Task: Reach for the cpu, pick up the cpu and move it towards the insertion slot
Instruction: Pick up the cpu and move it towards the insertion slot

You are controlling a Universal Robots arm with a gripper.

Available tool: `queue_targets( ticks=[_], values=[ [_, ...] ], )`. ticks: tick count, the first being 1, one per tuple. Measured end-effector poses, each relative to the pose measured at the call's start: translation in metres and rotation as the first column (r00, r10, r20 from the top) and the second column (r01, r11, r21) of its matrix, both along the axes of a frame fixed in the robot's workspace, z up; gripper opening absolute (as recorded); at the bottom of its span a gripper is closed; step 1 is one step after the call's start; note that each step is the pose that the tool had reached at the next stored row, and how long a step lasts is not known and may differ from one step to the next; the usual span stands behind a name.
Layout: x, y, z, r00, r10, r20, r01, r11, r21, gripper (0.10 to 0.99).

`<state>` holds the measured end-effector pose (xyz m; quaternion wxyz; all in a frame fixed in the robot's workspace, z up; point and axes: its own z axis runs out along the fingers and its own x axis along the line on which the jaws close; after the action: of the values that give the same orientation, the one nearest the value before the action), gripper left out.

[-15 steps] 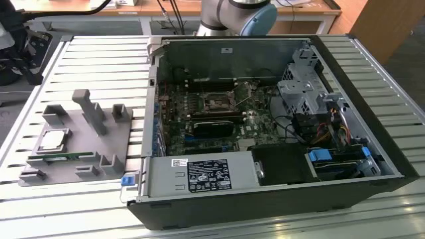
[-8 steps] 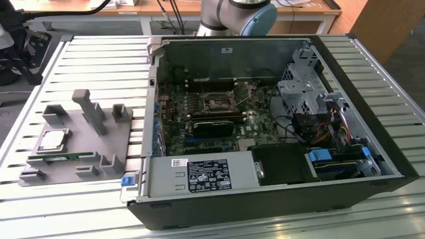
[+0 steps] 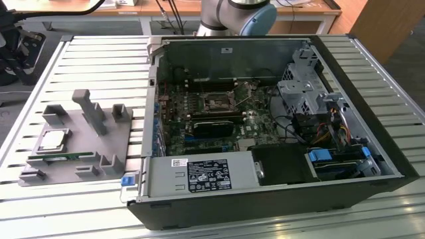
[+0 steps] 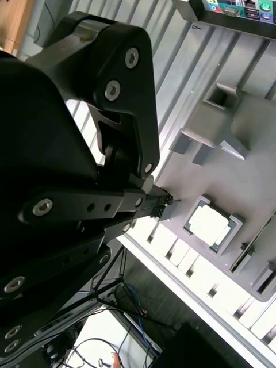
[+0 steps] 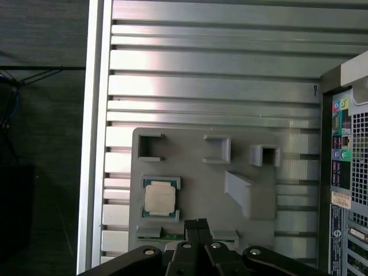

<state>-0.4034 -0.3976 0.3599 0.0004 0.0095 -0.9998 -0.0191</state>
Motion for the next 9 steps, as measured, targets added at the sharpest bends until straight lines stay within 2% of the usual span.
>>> queue_targets(
  ticks=[9],
  values=[
    [-0.0111,0.0,-0.0004,1.0,0.0,0.0,0.0,1.0,0.0,0.106]
  ],
)
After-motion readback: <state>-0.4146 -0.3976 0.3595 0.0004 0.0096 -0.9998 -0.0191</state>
